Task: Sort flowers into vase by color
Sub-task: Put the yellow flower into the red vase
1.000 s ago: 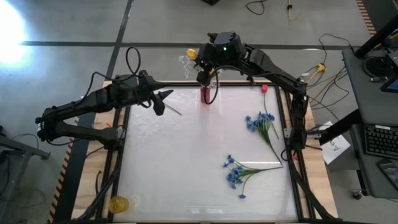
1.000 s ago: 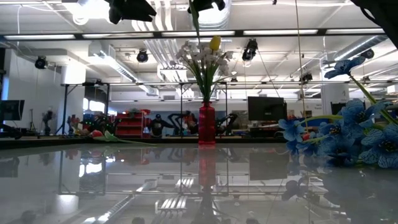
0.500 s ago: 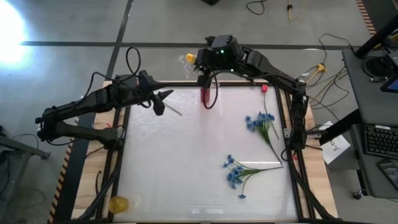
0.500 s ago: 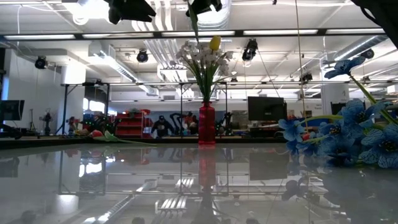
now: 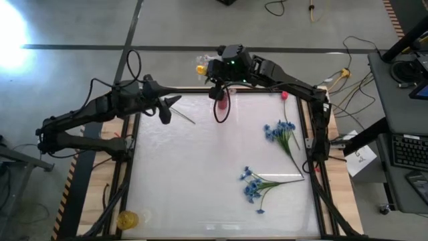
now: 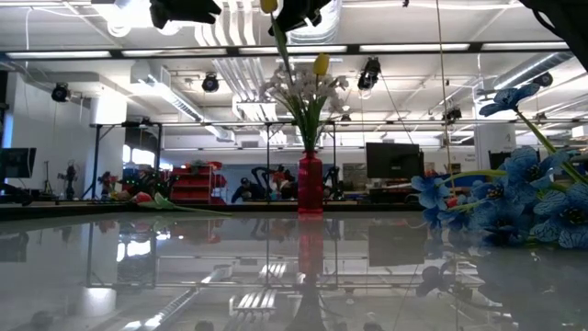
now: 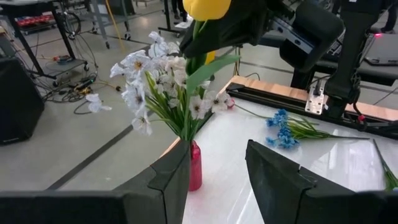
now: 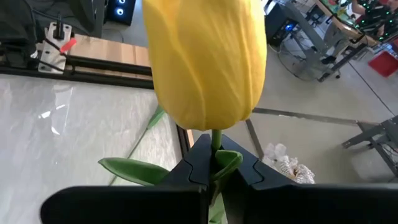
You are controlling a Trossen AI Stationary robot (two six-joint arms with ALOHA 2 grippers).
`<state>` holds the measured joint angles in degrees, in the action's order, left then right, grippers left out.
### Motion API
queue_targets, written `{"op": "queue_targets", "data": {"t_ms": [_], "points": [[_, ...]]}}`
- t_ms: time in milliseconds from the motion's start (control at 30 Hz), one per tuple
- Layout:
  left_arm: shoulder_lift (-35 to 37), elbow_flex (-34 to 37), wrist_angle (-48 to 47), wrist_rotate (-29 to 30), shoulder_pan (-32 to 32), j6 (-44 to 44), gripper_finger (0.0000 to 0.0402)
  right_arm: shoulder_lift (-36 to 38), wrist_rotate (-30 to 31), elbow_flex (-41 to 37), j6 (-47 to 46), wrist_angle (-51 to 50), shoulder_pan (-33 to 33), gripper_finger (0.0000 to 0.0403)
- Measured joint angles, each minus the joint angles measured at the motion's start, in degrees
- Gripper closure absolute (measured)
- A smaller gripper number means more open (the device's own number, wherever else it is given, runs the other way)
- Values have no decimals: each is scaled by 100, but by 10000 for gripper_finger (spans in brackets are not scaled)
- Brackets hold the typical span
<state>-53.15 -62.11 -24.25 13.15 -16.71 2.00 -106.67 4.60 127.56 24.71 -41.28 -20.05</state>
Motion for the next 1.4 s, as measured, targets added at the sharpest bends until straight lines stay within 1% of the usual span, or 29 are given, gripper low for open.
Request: {"op": "queue_targets", "data": {"t_ms": [67,333,467,600,767,900,1100,1233,1400], "points": [[14,0,1,2,-2,0,258,0,11,2,-4,1,10,390],[-6,0,4,2,-6,2,258,25,584,51,-131,-24,61,390],[-6,-1,7,4,-6,2,258,46,664,53,-306,-40,59,390],[-6,0,11,4,-6,1,258,49,782,28,-690,-132,57,390],[-8,-1,13,4,-6,1,258,57,1030,-90,-1005,-147,57,390],[-8,0,13,4,-6,0,258,57,1054,-143,-1255,-137,57,390],[-8,0,15,4,-6,1,258,57,1349,-146,-1327,-129,57,390],[-8,0,15,4,-6,1,258,57,1393,-146,-1431,-113,57,390],[-4,0,17,4,-6,1,258,131,1456,-150,-1454,144,55,390]]}}
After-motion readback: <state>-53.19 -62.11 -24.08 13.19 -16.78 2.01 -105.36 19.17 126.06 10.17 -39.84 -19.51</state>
